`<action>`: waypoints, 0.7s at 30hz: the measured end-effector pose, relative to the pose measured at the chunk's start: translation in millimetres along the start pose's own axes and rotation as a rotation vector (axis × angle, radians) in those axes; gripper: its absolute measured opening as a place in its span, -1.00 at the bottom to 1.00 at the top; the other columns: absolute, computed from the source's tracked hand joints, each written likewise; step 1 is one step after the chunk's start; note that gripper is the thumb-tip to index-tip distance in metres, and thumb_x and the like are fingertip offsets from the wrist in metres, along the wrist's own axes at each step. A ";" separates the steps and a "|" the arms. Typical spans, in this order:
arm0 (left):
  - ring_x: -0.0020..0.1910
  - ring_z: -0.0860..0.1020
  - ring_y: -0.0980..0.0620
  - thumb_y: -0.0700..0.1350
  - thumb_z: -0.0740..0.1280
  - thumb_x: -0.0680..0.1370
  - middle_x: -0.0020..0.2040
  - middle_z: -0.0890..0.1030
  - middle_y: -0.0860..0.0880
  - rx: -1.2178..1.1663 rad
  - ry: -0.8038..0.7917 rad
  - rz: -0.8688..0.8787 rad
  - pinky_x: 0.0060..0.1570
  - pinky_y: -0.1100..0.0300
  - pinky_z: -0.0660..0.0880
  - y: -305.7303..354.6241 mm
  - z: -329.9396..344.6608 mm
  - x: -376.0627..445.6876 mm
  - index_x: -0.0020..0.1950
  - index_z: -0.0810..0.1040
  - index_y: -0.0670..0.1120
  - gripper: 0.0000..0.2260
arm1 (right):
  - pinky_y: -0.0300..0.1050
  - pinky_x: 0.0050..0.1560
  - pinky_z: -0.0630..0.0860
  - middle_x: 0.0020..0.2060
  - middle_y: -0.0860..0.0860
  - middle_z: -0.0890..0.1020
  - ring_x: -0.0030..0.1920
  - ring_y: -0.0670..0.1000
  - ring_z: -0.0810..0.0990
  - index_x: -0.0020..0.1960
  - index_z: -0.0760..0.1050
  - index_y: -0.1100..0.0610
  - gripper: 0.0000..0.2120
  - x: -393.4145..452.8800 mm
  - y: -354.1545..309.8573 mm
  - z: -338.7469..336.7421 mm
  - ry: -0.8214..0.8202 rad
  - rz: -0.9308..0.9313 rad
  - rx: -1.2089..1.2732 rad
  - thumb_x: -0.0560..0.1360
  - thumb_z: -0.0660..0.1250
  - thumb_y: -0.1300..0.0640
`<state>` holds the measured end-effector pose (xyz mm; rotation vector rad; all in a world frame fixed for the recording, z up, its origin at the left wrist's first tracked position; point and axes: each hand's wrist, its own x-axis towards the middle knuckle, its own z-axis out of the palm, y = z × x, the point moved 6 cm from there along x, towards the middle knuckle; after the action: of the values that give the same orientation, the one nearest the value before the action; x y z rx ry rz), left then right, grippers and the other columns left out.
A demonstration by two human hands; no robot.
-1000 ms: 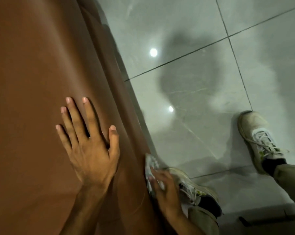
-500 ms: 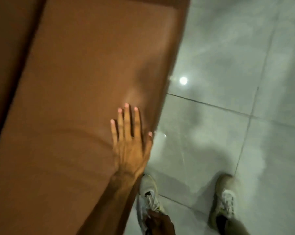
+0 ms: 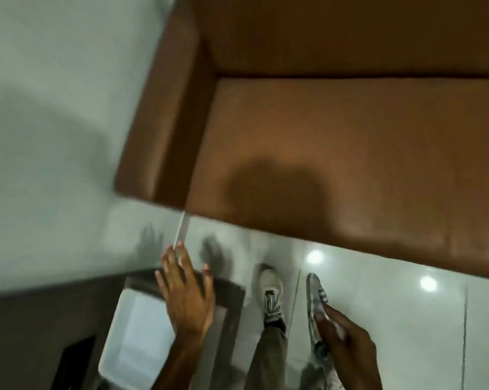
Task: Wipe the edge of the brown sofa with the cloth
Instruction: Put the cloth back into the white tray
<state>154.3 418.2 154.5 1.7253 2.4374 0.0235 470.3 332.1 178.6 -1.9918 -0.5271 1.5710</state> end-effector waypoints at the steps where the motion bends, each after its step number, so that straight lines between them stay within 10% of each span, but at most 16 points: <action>1: 0.74 0.22 -0.34 0.16 0.06 0.73 0.76 0.23 -0.30 -0.005 0.008 -0.126 0.67 -0.41 0.20 -50.2 -3.9 -21.1 0.78 0.15 -0.20 -0.30 | -0.34 0.14 0.44 0.05 -0.06 0.74 0.10 -0.14 0.63 0.17 0.71 -0.01 -0.77 -6.9 -6.3 28.7 -0.065 -0.043 -0.065 0.52 0.48 0.06; 5: 0.61 0.41 -0.43 0.05 0.17 0.74 0.66 0.38 -0.38 -0.088 0.113 -0.629 0.55 -0.42 0.35 -218.5 3.3 -129.1 0.73 0.28 -0.25 -0.38 | -0.52 -0.03 0.53 -0.09 -0.32 0.75 -0.02 -0.40 0.65 -0.02 0.67 -0.34 -0.70 -40.9 -1.9 155.4 -0.335 -0.275 -0.395 0.50 0.52 0.10; 10: 0.68 0.32 -0.36 0.08 0.05 0.75 0.72 0.31 -0.30 -0.191 0.194 -0.978 0.61 -0.38 0.26 -327.6 61.2 -242.6 0.78 0.20 -0.13 -0.39 | -0.23 0.12 0.62 0.12 -0.09 0.69 0.11 -0.13 0.67 0.28 0.64 -0.03 -0.72 -80.6 48.9 317.1 -0.625 -0.731 -0.708 0.59 0.37 0.06; 16: 0.81 -0.12 -0.19 0.12 0.08 0.75 0.83 -0.03 -0.15 -0.266 -0.023 -0.888 0.73 -0.44 -0.07 -323.4 197.3 -269.8 0.83 -0.07 0.01 -0.33 | 0.04 0.00 0.52 -0.17 -0.10 0.63 -0.16 -0.04 0.59 0.09 0.60 -0.07 -0.70 -64.3 160.6 414.5 -0.914 -0.762 -1.060 0.48 0.46 -0.22; 21: 0.81 -0.16 -0.21 0.12 0.36 0.71 0.83 -0.13 -0.14 -0.159 0.027 -0.955 0.74 -0.42 -0.14 -316.7 234.5 -266.0 0.83 -0.10 0.04 -0.16 | 0.13 0.26 0.56 0.38 0.14 0.49 0.33 0.16 0.51 0.44 0.48 0.04 -0.62 -69.3 210.5 427.6 -1.006 -1.061 -1.416 0.65 0.25 0.01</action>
<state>-24.2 44.0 -78.3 0.3840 2.9024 0.1207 33.0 201.0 25.1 -0.7399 -3.0314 1.2978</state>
